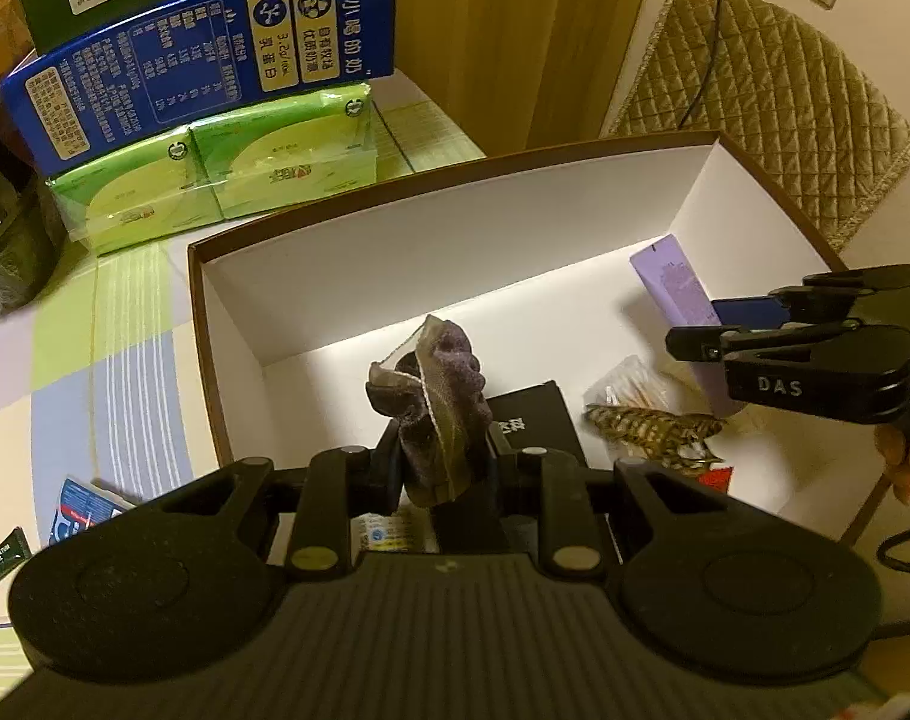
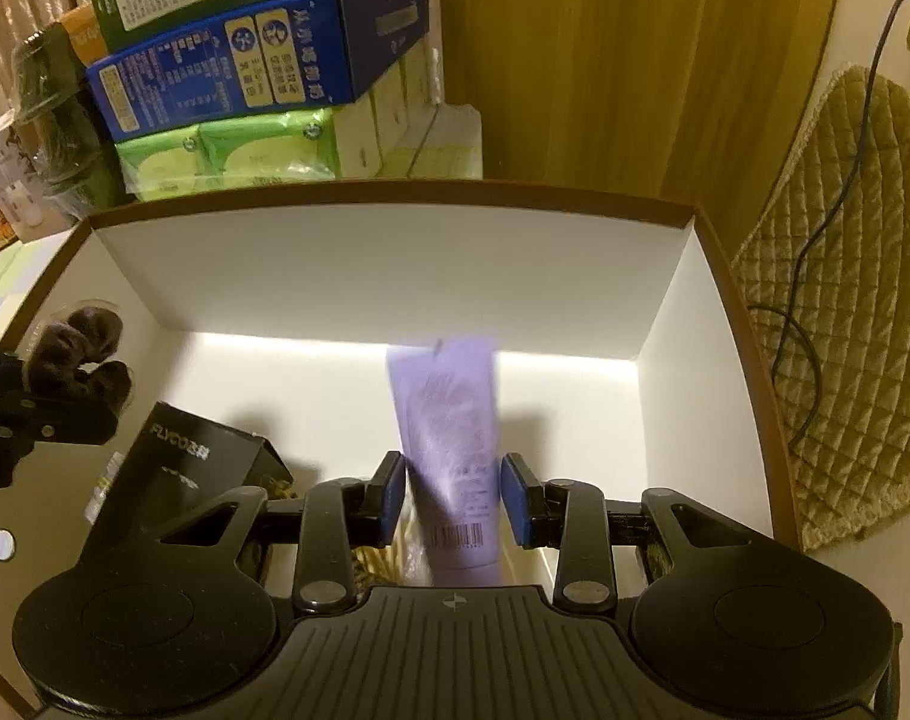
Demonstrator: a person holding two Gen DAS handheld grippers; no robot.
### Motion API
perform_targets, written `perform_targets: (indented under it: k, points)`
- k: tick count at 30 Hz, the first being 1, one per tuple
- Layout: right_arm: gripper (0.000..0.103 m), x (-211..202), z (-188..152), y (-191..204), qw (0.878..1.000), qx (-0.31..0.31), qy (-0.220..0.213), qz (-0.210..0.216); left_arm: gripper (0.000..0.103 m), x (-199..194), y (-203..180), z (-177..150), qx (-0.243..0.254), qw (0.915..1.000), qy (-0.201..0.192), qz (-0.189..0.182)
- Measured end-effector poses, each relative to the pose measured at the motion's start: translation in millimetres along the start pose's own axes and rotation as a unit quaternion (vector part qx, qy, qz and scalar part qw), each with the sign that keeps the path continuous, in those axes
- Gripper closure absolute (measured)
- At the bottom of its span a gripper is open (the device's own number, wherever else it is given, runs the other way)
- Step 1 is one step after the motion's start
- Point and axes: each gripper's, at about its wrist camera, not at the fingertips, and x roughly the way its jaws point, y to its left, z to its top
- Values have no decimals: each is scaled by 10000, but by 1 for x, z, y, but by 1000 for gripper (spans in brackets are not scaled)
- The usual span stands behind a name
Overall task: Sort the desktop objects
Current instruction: 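Carry the scrunchie and purple tube with both tools over the box interior, then open both tools to drop the scrunchie and purple tube inside, then withdraw both tools from the box toward the lip gel and toothpick box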
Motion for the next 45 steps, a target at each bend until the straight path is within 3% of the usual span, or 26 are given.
perform_targets:
  k: [6,14,17,19,24,27,30,35,37,45]
  points:
    - [55,-4,-2,-4,9999,110,-92,51,82,5,1,2,3,10000,41,85]
    - [50,-11,-4,-9,9996,214,-172,74,79,6,3,5,6,9998,8,222]
    - [48,-15,-4,-8,9994,241,-223,127,71,4,4,6,35,9997,-58,246]
    - [45,-18,-5,-7,9992,250,-258,167,51,1,4,6,45,9995,-122,276]
    - [30,-27,-7,-2,9989,231,-323,235,50,-7,5,6,73,9994,-220,271]
    - [18,-34,-11,0,9987,225,-380,263,40,-13,4,3,83,9993,-261,265]
    - [11,-42,-14,2,9983,235,-433,312,38,-20,2,-1,109,9993,-304,203]
    - [6,-55,-20,7,9981,284,-433,328,30,-34,0,-8,125,9992,-366,115]
    - [5,-61,-22,11,9981,291,-433,326,22,-41,0,-11,102,9991,-402,126]
    - [2,-88,-34,25,9966,421,-600,363,15,-71,3,-25,-44,9988,-476,102]
